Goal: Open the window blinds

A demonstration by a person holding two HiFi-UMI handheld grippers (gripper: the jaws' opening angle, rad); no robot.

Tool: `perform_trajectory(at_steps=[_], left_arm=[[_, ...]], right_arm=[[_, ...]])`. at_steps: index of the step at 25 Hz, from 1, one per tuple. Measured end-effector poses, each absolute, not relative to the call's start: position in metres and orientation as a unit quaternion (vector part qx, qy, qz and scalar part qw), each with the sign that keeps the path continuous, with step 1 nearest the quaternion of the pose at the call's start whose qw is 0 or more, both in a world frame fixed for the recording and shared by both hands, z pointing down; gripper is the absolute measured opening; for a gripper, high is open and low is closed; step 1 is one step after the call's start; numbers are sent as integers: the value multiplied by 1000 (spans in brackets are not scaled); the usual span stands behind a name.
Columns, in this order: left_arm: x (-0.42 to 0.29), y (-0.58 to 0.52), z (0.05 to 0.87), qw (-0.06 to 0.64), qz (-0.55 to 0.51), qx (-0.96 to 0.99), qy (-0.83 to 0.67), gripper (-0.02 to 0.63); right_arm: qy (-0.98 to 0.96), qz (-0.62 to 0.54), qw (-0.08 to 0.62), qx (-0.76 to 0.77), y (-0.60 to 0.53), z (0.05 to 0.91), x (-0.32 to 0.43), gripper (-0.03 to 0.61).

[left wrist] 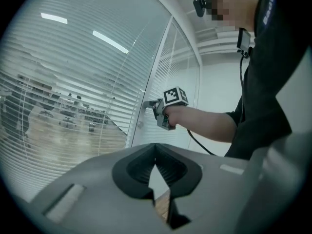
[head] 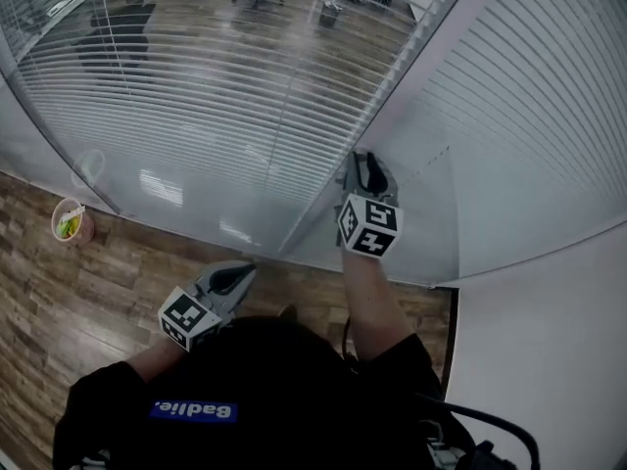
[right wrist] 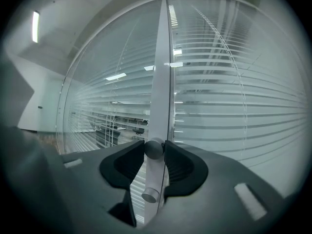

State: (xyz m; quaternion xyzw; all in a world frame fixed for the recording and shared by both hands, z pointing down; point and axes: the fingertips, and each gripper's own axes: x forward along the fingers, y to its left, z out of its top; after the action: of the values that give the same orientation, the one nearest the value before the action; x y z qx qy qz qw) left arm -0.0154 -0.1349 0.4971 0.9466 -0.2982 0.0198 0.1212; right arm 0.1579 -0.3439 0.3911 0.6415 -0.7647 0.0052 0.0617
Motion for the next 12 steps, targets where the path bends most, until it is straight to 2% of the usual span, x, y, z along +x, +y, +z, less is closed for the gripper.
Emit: perform_trajectory(at_steps=[12], left_arm=[[-15, -136, 504, 122, 21, 947, -298, 0]], right_arm=[[-766, 8, 60, 640, -345, 398, 158, 131]])
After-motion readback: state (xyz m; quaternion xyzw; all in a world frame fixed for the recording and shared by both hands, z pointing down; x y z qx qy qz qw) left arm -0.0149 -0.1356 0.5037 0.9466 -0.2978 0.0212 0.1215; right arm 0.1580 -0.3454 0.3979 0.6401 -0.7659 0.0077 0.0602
